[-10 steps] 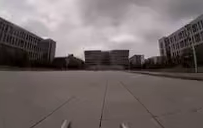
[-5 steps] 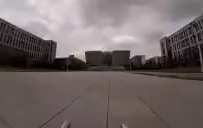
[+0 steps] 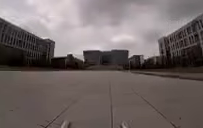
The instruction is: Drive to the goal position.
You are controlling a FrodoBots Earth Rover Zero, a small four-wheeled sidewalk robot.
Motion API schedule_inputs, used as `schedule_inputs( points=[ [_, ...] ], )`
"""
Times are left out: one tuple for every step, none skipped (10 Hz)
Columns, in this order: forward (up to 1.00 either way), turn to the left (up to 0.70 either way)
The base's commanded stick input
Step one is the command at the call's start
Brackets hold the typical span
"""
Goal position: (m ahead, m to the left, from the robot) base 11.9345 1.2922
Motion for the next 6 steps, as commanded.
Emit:
schedule_inputs(
  points=[
    [1.0,0.0],
    [1.0,0.0],
    [1.0,0.0],
    [1.0,0.0],
    [1.0,0.0],
    [1.0,0.0]
  ],
)
